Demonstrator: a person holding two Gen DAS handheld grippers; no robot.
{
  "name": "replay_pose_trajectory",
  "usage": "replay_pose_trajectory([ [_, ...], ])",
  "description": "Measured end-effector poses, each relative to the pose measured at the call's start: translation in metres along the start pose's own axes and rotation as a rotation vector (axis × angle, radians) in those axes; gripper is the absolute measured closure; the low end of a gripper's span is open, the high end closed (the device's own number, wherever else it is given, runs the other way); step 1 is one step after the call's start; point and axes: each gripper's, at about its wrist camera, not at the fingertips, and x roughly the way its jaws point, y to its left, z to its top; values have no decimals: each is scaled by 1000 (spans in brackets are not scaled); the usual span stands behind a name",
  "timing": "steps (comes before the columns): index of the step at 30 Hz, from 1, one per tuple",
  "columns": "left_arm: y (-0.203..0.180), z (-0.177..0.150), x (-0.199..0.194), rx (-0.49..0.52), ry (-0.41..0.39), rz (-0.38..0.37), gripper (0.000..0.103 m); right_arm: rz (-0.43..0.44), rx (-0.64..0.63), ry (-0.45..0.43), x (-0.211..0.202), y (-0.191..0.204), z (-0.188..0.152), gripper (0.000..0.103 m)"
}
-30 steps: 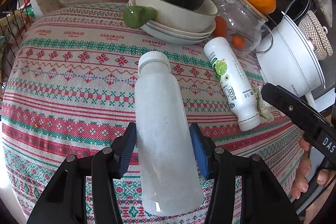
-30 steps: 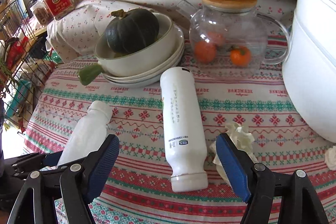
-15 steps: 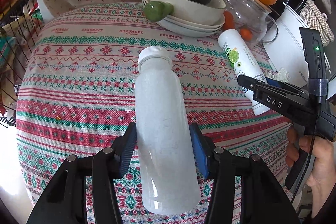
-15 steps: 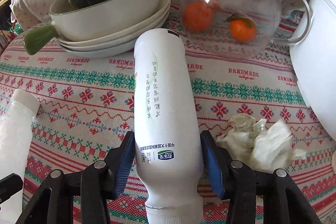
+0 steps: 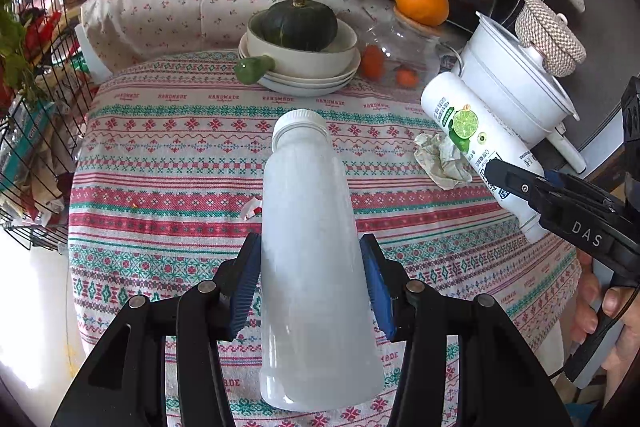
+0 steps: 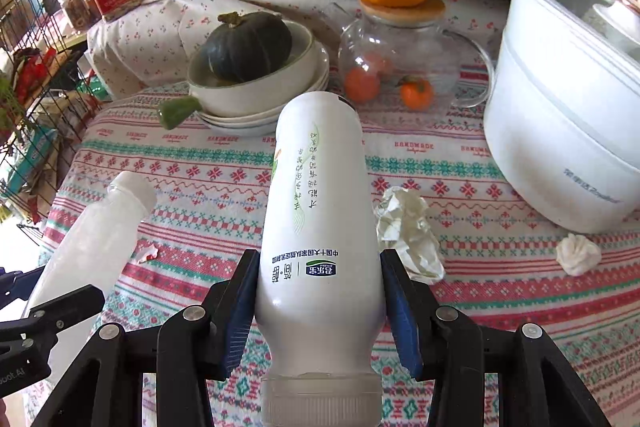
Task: Collect trash
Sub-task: 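Carry both bottles over the white bin while the right tool releases its bottle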
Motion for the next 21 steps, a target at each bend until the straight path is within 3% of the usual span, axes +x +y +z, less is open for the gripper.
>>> replay_pose_trajectory([
  [10, -80, -59, -61, 89, -42, -101, 51, -22, 46, -46, -103, -38, -64, 51],
  [21, -172, -129, -81, 214, -33, -221, 51, -98, 138, -58, -187, -97, -153, 51],
])
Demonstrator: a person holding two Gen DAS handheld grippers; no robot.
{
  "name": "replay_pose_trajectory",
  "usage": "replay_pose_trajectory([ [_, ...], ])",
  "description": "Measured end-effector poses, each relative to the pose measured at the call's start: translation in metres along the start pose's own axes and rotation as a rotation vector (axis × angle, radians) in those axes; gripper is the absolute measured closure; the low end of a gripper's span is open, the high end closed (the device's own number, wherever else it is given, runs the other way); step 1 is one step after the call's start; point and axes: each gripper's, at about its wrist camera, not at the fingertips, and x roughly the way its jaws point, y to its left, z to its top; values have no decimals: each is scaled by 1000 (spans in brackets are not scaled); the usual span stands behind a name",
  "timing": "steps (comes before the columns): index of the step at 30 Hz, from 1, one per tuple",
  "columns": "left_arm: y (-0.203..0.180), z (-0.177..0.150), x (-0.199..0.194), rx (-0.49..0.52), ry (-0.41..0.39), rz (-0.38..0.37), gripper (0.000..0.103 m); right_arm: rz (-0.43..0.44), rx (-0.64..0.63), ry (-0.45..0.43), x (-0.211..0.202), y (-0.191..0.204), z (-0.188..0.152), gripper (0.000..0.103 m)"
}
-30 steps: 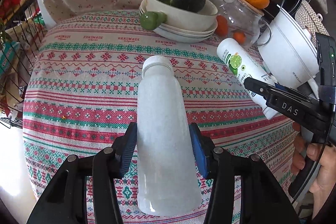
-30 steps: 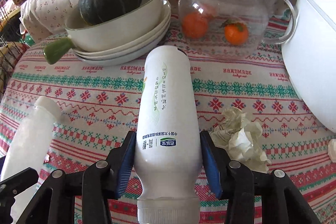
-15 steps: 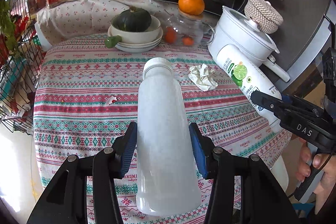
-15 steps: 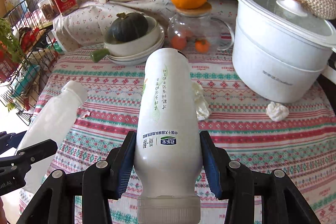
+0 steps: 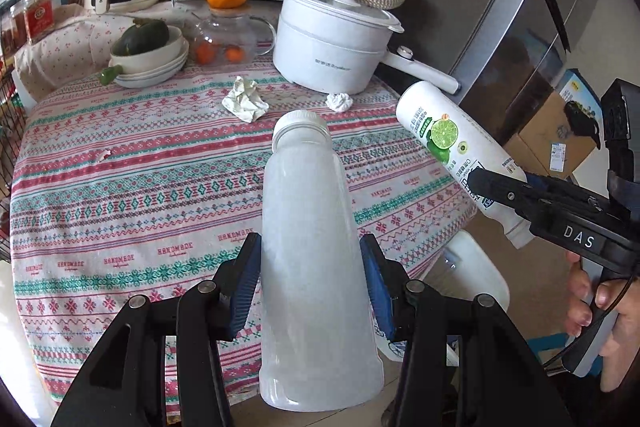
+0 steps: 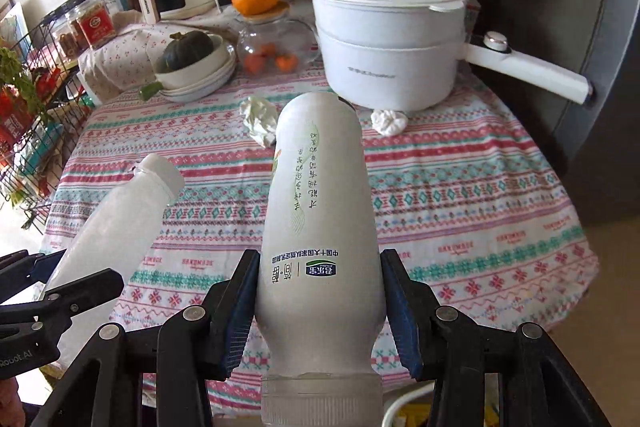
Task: Collect trash
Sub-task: 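Carry both bottles over the white bin while the right tool releases its bottle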
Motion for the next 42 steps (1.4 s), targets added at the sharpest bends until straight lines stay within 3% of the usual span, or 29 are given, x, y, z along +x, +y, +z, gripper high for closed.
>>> replay_pose_trajectory([
  [11, -83, -49, 19, 115, 59, -121, 51, -64, 211, 91, -34, -79, -86, 51],
  [18, -124, -76, 53, 201, 144, -175, 51, -117, 310, 161, -40, -123, -133, 51],
  [29, -177, -97, 106, 295, 249, -200, 51, -215, 395, 426, -1, -173, -189, 51],
  [35, -193, -103, 128, 321, 281, -202, 51, -176, 444, 436, -6, -184, -196, 50],
  [38, -197, -105, 137, 332, 298, -208, 51, -176, 469, 404, -17, -190, -194, 38],
  [42, -200, -108, 149, 333, 315, -205, 51, -188, 486, 357, -33, -197, -190, 35],
])
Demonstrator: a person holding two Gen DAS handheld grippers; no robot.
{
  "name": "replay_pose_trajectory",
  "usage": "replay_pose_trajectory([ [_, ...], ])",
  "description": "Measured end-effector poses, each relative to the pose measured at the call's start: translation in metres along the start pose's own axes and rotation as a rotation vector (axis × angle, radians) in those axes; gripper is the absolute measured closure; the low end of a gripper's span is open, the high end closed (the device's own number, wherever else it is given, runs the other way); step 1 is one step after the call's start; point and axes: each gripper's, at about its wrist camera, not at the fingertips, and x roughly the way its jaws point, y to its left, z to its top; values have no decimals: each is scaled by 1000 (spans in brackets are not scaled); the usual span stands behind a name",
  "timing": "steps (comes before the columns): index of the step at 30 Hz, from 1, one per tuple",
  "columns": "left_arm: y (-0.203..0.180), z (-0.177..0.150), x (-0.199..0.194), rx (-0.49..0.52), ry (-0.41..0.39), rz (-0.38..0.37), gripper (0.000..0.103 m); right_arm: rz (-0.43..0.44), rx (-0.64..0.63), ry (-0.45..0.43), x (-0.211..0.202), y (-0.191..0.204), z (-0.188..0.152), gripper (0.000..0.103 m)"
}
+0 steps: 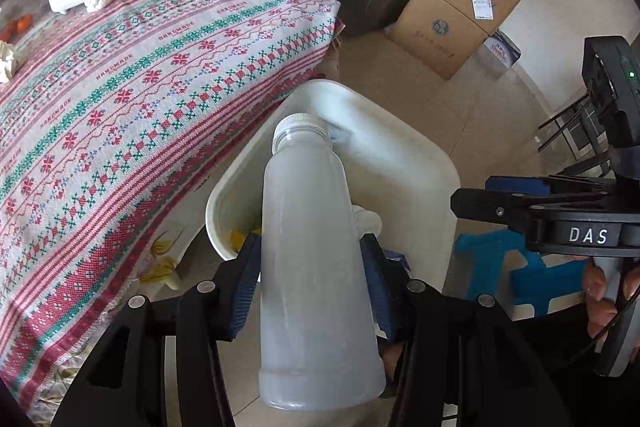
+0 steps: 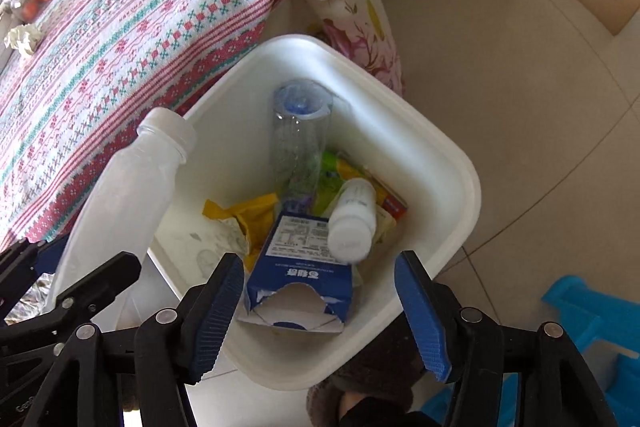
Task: Collect trash
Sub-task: 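Carry both bottles over the white bin while the right tool releases its bottle, then open the left tool to drop the clear white bottle into the bin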
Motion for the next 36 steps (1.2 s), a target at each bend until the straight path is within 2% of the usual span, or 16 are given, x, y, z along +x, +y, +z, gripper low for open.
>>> replay_pose_trajectory([
  [8, -3, 10, 11, 8, -1, -26, 51, -13, 40, -40, -11, -10, 4, 34],
  [11, -2, 14, 9, 12, -7, -15, 43, -10, 45, -46, -12, -11, 7, 34],
  [13, -3, 16, 4, 19, -24, -3, 32, -15, 46, -51, -12, -12, 8, 34],
  [16, -1, 17, -4, 23, -42, 9, 27, -17, 53, -56, -14, -14, 9, 34],
  [27, 13, 10, -28, 15, -70, 77, 20, -12, 49, -76, -21, -6, 11, 34],
  [36, 39, 2, -56, -30, -104, 121, 16, -12, 6, -114, -31, 24, 15, 31],
])
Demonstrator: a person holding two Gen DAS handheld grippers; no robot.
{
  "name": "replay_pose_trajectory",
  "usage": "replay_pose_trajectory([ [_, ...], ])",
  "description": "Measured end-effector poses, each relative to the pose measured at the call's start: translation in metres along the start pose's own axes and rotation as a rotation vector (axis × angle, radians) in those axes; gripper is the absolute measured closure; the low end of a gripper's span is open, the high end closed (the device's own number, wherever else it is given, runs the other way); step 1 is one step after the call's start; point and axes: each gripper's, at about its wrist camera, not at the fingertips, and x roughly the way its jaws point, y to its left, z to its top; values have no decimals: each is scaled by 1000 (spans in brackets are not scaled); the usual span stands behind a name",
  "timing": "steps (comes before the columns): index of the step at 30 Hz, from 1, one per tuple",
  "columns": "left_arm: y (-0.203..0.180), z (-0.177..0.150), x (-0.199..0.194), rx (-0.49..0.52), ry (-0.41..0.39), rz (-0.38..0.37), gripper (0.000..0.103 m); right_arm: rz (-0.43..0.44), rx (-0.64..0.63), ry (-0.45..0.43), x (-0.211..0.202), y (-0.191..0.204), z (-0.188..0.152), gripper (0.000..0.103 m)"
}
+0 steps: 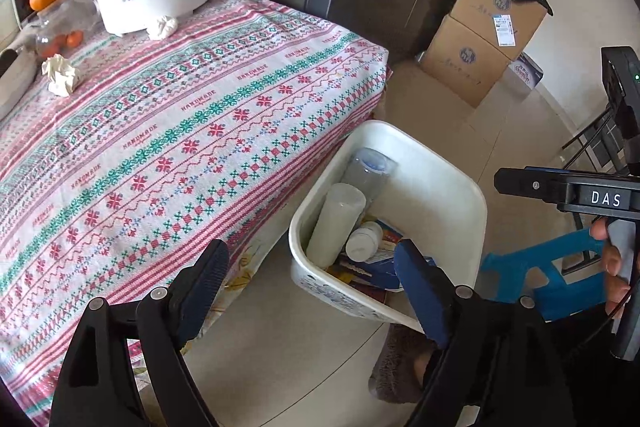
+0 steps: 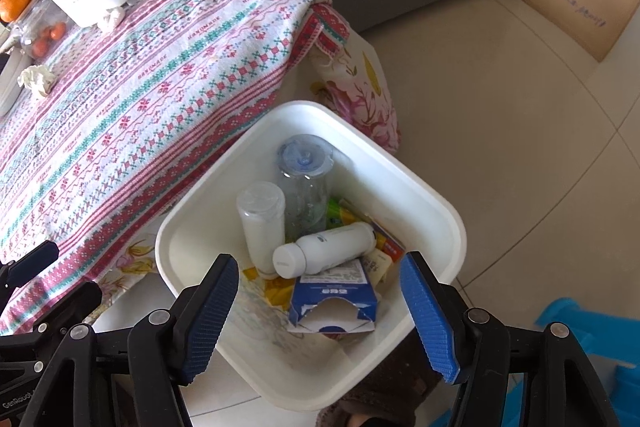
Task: Collect trash
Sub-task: 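Open the left tool to drop the clear white bottle into the bin, then move both open tools back over the table toward the crumpled tissues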
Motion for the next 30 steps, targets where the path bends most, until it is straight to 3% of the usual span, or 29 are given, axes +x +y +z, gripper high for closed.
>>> replay_pose_trajectory([
  [8, 40, -7, -25, -67, -27, 46, 16, 19, -48, -21, -1, 42, 9, 30],
  [15, 89, -8, -47, -115, -40, 145, 16, 20, -109, -32, 8, 88, 19, 28],
  [19, 122, 3, -54, -139, -60, 187, 16, 15, -168, -45, 16, 117, 30, 28],
  [22, 146, 15, -57, -106, -100, 151, 16, 21, -203, -59, 21, 137, 43, 28],
  [30, 228, 60, -34, -112, -142, 208, 16, 69, -300, -123, 45, 191, 80, 26],
])
